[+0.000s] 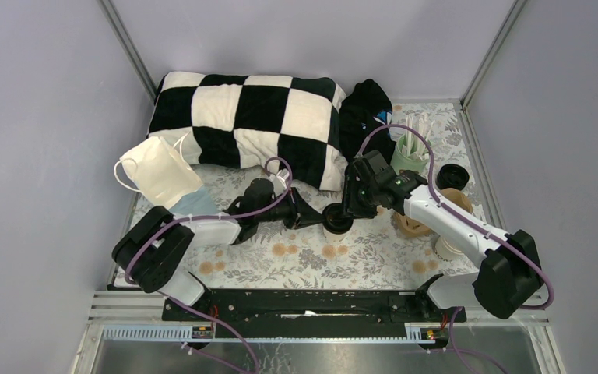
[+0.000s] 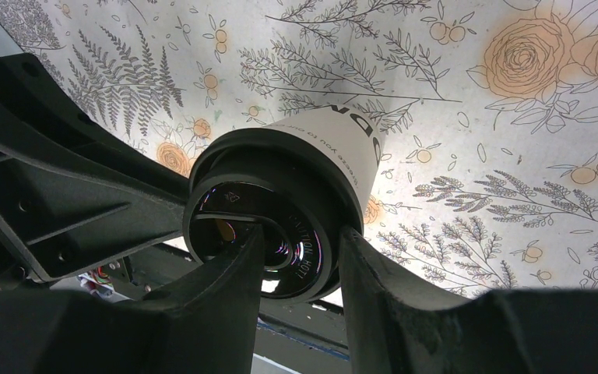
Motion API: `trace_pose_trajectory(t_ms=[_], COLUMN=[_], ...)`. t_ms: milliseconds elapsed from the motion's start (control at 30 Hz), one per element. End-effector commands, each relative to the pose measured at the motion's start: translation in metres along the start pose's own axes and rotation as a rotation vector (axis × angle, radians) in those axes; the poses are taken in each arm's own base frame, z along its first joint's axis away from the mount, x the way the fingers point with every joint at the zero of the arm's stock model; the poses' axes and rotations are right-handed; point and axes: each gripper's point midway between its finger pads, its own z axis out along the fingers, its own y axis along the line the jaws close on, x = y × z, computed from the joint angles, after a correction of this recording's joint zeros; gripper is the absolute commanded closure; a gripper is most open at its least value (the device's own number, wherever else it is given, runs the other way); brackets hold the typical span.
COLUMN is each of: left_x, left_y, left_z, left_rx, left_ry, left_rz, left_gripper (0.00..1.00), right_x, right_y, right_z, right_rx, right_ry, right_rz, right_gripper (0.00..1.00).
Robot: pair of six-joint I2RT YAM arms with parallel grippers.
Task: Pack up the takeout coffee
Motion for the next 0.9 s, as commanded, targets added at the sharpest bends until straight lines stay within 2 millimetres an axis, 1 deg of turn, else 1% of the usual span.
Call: trace_pose_trajectory(t_ms=[0, 100, 233, 333, 367, 567, 633, 700, 800, 867], left_x=[0.025, 0.027, 0.032, 0.031, 0.033, 0.031, 0.03, 0.032, 0.038, 0.042], left_y=[0.112, 0.111, 0.115, 0.114, 0.117, 0.117, 0.123, 0.132, 0.158, 0.173], left_z=[-0.005, -0.003, -0.005, -0.006, -0.006, -0.002, 0.001, 0.002, -0.004, -0.012], left_rx=[-0.342, -0.303, -0.274, -0.231, -0.226, -0.162, -0.179, -0.22, -0.356, -0.464], left_ry=[0.015, 0.012, 0.002, -0.016, -0.019, -0.042, -0.04, -0.034, -0.021, -0.007], left_rz=[-0.139, -0.169, -0.2, -0.215, -0.227, -0.238, -0.236, -0.241, -0.261, -0.235], left_gripper=[0.8, 0.8, 0.79, 0.79, 0.79, 0.79, 0.79, 0.79, 0.79, 0.79], right_x=[0.041, 0.041, 0.044, 0.047, 0.048, 0.052, 0.053, 0.054, 0.052, 0.051], right_y=[-0.007, -0.006, -0.004, -0.004, -0.005, -0.009, -0.012, -0.015, -0.023, -0.028], right_z=[0.017, 0.017, 0.02, 0.022, 0.022, 0.025, 0.026, 0.028, 0.029, 0.028], right_rx=[0.009, 0.003, -0.01, -0.02, -0.021, -0.016, -0.004, 0.015, 0.056, 0.081], right_ry=[0.166, 0.167, 0.176, 0.183, 0.184, 0.189, 0.189, 0.194, 0.192, 0.19], right_rz=[0.031, 0.036, 0.049, 0.06, 0.063, 0.065, 0.06, 0.057, 0.041, 0.021], right_gripper=[0.55, 0.55, 0.55, 0.55, 0.55, 0.55, 0.55, 0.55, 0.55, 0.55])
